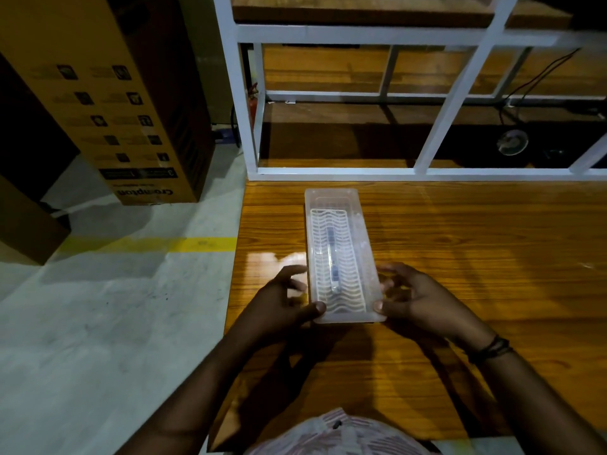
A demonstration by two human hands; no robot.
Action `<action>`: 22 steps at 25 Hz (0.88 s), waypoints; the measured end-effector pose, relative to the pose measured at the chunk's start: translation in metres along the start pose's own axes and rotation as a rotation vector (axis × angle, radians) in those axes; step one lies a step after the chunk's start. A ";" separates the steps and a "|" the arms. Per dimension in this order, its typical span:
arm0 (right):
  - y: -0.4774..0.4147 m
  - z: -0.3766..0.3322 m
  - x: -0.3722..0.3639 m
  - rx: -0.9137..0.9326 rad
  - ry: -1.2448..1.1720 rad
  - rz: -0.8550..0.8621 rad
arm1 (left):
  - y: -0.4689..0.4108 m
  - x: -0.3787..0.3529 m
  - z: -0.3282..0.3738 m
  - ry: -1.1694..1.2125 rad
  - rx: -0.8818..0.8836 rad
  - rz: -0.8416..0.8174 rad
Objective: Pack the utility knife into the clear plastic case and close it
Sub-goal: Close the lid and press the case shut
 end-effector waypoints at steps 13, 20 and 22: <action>-0.029 -0.036 0.006 0.049 1.043 -0.240 | -0.026 0.016 0.059 -0.962 0.026 -0.231; -0.034 -0.041 0.011 0.075 1.097 -0.209 | -0.038 0.019 0.066 -1.078 0.037 -0.209; -0.038 -0.043 0.014 0.079 1.166 -0.191 | -0.045 0.021 0.071 -1.120 0.014 -0.192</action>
Point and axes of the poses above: each hand's wrist, its own y-axis away from the middle knuckle, its own x-axis out of the back of the hand, z = x × y, the point moved 4 cm from there along -y, towards the middle knuckle, and after that the axes turned 4 degrees about -z, right-handed, at the moved point
